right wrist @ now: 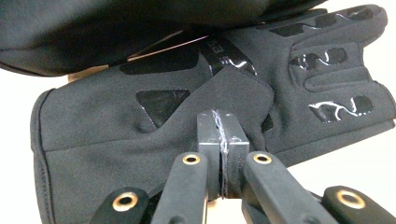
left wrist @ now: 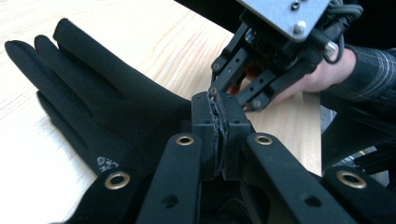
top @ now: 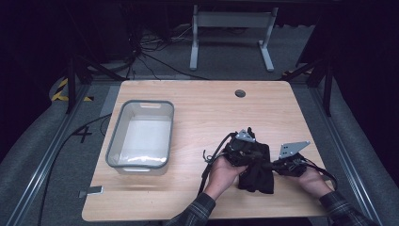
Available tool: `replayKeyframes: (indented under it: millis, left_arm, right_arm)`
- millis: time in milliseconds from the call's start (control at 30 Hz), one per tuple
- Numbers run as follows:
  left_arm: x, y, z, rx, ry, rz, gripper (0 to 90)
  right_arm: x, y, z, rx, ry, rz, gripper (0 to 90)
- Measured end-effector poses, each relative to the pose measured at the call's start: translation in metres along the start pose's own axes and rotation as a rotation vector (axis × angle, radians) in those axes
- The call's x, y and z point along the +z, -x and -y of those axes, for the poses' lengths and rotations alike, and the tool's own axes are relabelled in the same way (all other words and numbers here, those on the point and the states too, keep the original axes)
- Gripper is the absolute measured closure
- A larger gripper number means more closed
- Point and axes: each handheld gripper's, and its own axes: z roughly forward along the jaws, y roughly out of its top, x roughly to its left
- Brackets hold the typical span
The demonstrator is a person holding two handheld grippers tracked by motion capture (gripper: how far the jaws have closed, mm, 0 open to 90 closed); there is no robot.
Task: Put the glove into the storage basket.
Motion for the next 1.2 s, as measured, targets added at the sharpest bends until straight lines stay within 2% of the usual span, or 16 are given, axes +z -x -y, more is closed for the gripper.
replayKeyframes:
  millis: [133, 267, 433, 533, 567, 600, 767, 867, 900, 1000, 1133, 1200]
  left_arm:
    - [0.003, -0.005, 0.0, -0.023, 0.008, -0.012, 87.4]
    - [0.006, -0.009, 0.0, -0.025, 0.008, -0.021, 87.4]
    - [0.014, -0.01, -0.002, -0.035, 0.01, -0.013, 86.6]
    - [0.017, -0.009, -0.002, -0.029, 0.006, -0.013, 86.3]
    - [0.018, -0.008, -0.002, -0.032, 0.007, -0.013, 86.3]
    - [0.018, -0.008, -0.002, -0.032, 0.007, -0.013, 86.2]
    - [0.026, -0.008, -0.002, -0.038, -0.002, 0.0, 85.4]
    - [0.031, -0.007, -0.004, -0.03, -0.001, 0.002, 84.2]
    - [0.033, -0.006, -0.005, -0.024, 0.004, 0.002, 78.1]
    - [0.033, -0.004, -0.007, -0.016, 0.018, 0.004, 76.2]
    - [0.025, -0.003, -0.009, 0.0, 0.031, -0.005, 81.6]
    - [0.019, -0.004, -0.008, 0.01, 0.026, -0.017, 88.4]
  right_arm:
    - [0.007, 0.0, -0.005, -0.005, 0.014, -0.016, 90.0]
    - [0.014, -0.001, -0.013, -0.024, 0.008, -0.02, 90.0]
    - [0.012, 0.0, -0.013, -0.021, 0.008, -0.02, 90.0]
    - [0.005, 0.002, -0.012, -0.017, 0.01, -0.01, 90.0]
    - [-0.006, 0.005, -0.008, 0.003, 0.036, 0.009, 90.0]
    - [-0.006, 0.005, -0.008, 0.003, 0.036, 0.009, 90.0]
    - [-0.031, 0.016, 0.001, 0.042, 0.084, 0.065, 90.0]
    - [-0.037, 0.02, 0.003, 0.053, 0.094, 0.084, 90.0]
    - [-0.04, 0.021, 0.003, 0.055, 0.102, 0.092, 90.0]
    - [-0.042, 0.022, 0.003, 0.055, 0.108, 0.096, 90.0]
    - [-0.044, 0.021, 0.003, 0.06, 0.126, 0.094, 90.0]
    - [-0.045, 0.019, 0.002, 0.06, 0.131, 0.085, 90.0]
